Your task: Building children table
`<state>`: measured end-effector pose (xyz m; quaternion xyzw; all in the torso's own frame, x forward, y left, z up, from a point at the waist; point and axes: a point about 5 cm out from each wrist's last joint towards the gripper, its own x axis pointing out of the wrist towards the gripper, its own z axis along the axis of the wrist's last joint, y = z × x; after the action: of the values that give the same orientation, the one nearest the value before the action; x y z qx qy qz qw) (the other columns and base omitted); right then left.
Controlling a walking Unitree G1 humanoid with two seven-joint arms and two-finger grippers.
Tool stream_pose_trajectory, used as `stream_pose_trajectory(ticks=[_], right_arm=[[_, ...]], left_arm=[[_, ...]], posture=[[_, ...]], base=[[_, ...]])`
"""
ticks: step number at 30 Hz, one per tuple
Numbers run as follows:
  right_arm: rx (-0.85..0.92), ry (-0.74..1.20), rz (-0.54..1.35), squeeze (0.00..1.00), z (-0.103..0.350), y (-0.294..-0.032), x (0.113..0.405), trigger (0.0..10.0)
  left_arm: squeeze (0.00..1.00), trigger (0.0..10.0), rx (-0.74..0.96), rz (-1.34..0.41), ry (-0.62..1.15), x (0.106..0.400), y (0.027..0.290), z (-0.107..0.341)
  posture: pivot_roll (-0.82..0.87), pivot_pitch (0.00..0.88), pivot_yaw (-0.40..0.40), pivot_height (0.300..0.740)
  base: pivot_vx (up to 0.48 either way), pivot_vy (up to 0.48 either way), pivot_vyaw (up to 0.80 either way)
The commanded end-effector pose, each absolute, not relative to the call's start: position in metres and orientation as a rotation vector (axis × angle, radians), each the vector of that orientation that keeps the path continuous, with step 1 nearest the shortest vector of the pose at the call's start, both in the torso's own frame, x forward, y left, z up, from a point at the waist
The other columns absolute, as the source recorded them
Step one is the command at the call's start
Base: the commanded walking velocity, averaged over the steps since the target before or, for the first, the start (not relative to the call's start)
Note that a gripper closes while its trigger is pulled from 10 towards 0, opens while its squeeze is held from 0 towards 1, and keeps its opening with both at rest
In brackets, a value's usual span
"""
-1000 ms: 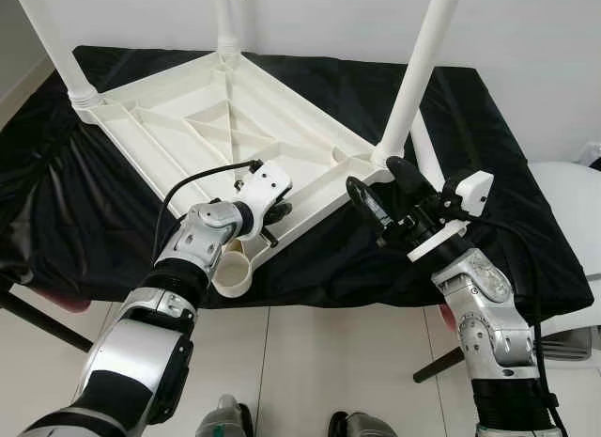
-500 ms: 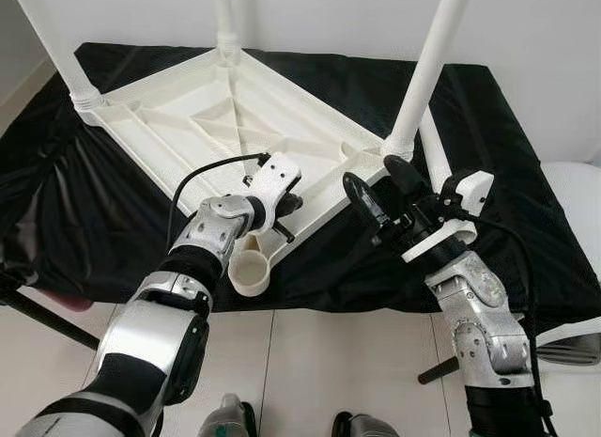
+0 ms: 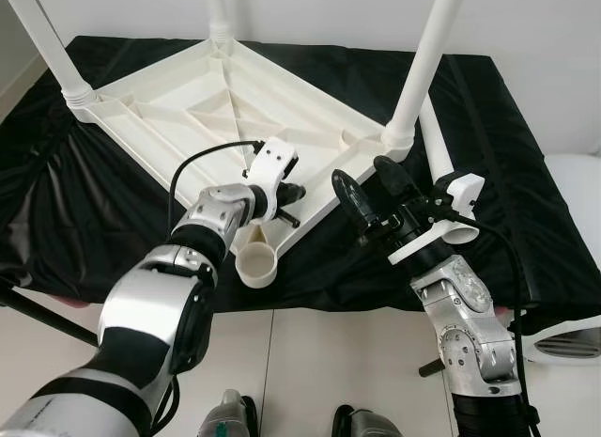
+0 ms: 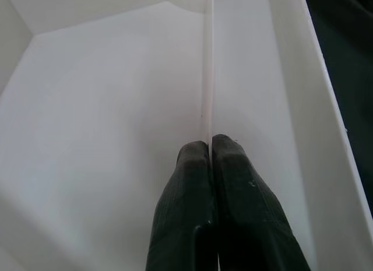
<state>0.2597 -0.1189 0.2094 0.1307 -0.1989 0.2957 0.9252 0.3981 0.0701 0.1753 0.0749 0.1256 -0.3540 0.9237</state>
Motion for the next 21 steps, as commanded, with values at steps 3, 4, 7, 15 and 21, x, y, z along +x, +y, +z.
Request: stream_pose_trajectory(ticks=[3, 4, 7, 15, 21], right_arm=[[0.275, -0.402, 0.613, 0.00, 0.210, -0.118, 0.255, 10.0], [0.275, -0.402, 0.613, 0.00, 0.210, -0.118, 0.255, 10.0], [0.274, -0.399, 0.612, 0.00, 0.209, -0.118, 0.255, 10.0], [0.270, -0.395, 0.614, 0.00, 0.209, -0.118, 0.258, 10.0], [0.272, -0.393, 0.624, 0.00, 0.209, -0.117, 0.260, 10.0]], left_arm=[[0.00, 10.0, 0.089, -0.334, 0.007, 0.416, 0.080, 0.223], [0.00, 10.0, 0.089, -0.334, 0.007, 0.416, 0.080, 0.223], [1.00, 10.0, 0.076, -0.374, -0.009, 0.415, 0.077, 0.224], [0.00, 10.0, 0.111, -0.554, -0.069, 0.410, 0.064, 0.232], [0.00, 10.0, 0.131, -0.630, -0.108, 0.406, 0.061, 0.238]], posture=[[-0.08, 0.082, 0.064, 0.740], [-0.08, 0.082, 0.064, 0.740], [-0.07, 0.082, 0.063, 0.740], [-0.04, 0.089, 0.055, 0.740], [-0.03, 0.092, 0.052, 0.740]], base=[[0.000, 0.000, 0.00], [0.000, 0.000, 0.00], [0.000, 0.000, 0.00], [0.000, 0.000, 0.00], [0.000, 0.000, 0.00]])
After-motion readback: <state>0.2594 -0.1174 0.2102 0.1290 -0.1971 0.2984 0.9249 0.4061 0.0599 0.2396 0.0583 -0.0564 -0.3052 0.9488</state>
